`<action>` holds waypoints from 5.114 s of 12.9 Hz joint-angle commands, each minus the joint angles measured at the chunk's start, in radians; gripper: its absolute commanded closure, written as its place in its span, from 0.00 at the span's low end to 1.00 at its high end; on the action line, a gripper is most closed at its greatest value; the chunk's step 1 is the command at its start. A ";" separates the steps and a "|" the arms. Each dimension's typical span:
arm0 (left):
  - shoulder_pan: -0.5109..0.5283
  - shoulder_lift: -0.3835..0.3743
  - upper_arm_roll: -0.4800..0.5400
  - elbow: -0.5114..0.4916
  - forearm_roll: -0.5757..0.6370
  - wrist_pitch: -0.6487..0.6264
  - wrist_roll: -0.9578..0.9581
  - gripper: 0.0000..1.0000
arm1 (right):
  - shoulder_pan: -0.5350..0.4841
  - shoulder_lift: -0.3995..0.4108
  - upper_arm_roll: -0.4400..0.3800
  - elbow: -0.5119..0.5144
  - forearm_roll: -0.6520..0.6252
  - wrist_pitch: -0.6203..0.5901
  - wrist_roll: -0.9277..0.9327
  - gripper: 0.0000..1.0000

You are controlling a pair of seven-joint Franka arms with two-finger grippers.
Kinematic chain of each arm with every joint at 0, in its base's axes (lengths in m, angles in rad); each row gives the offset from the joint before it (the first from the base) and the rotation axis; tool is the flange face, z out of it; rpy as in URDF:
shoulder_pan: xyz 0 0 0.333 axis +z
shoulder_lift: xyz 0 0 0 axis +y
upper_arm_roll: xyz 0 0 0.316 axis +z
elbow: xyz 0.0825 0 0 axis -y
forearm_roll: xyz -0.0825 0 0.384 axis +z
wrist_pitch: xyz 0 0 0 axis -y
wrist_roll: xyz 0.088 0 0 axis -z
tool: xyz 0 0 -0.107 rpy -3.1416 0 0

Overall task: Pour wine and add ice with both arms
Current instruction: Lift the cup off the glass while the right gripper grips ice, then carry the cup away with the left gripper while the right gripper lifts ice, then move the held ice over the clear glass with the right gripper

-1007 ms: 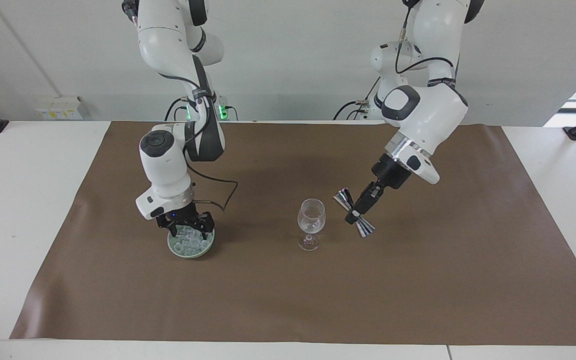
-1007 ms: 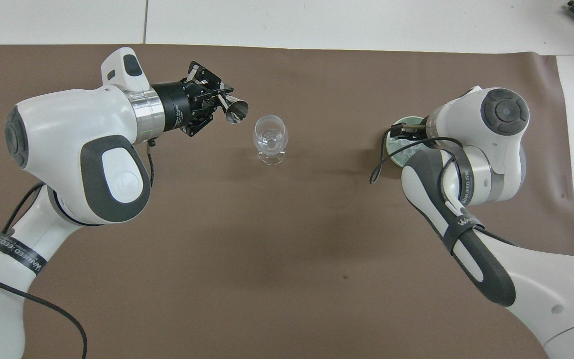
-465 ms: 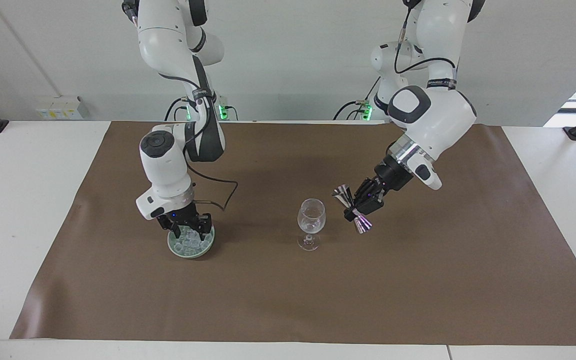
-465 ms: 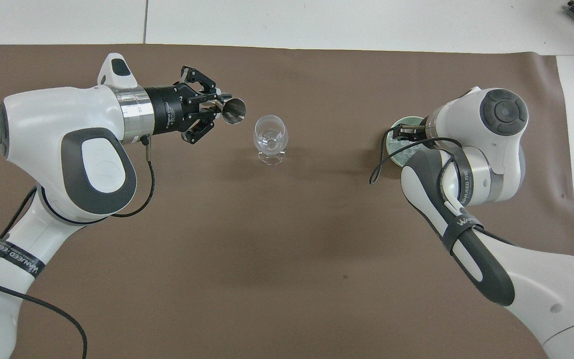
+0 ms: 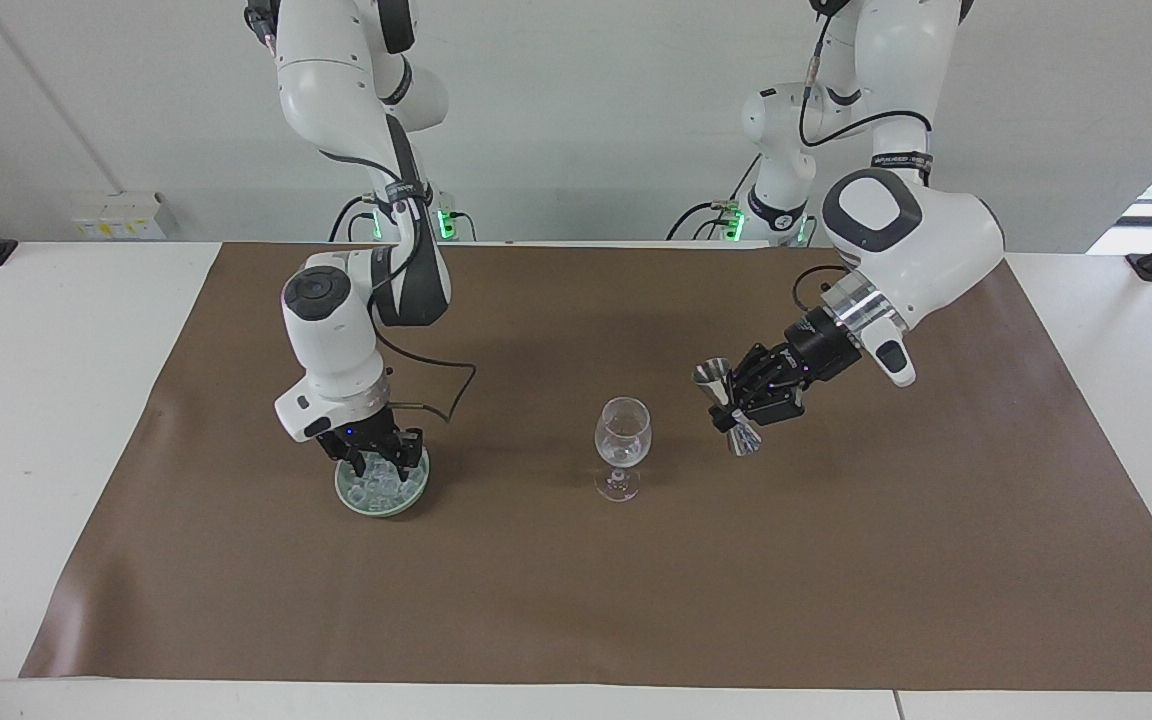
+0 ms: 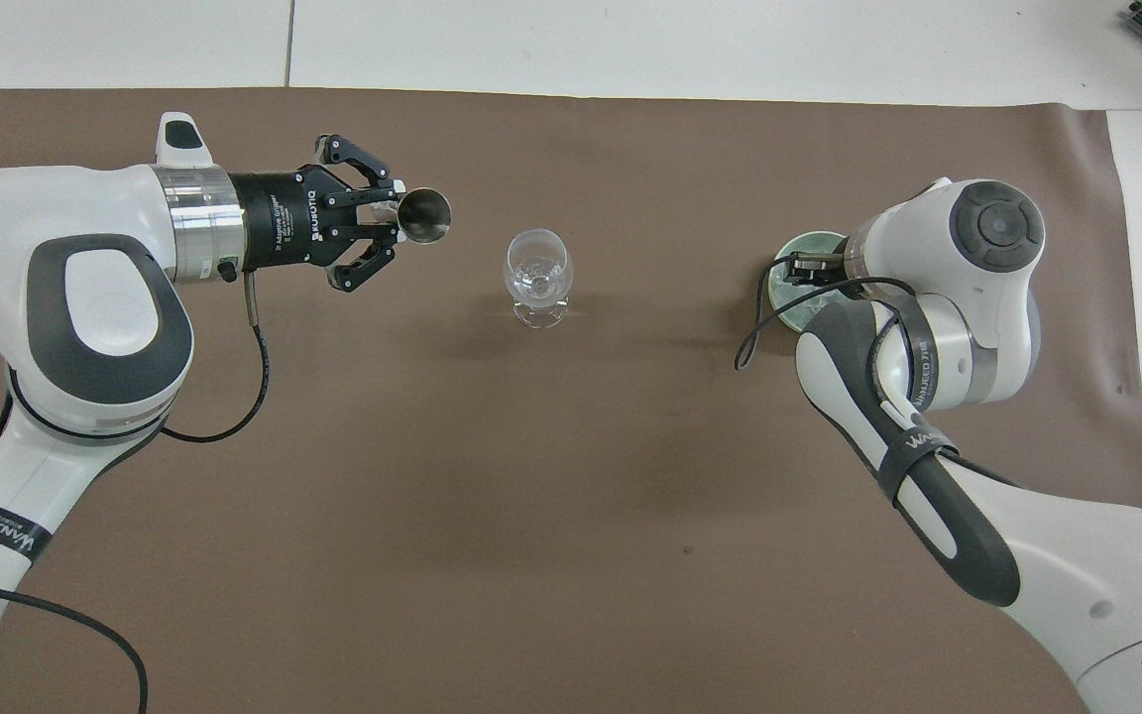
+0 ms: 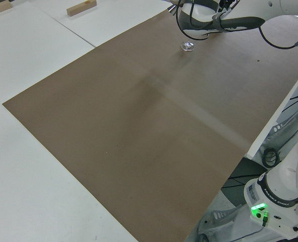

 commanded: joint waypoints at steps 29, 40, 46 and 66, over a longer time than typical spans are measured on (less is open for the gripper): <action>0.021 0.024 0.448 -0.059 -0.188 -0.623 -0.066 1.00 | -0.014 -0.008 -0.002 0.055 -0.013 -0.108 -0.040 0.94; 0.057 0.077 0.538 -0.083 -0.232 -0.572 -0.063 1.00 | 0.022 -0.014 0.001 0.280 0.046 -0.345 0.145 1.00; 0.080 0.142 0.572 -0.125 -0.352 -0.607 -0.010 1.00 | 0.099 -0.003 0.018 0.348 0.040 -0.376 0.264 1.00; 0.086 0.216 0.577 -0.189 -0.421 -0.552 0.219 1.00 | 0.269 0.080 0.115 0.644 -0.120 -0.569 0.496 1.00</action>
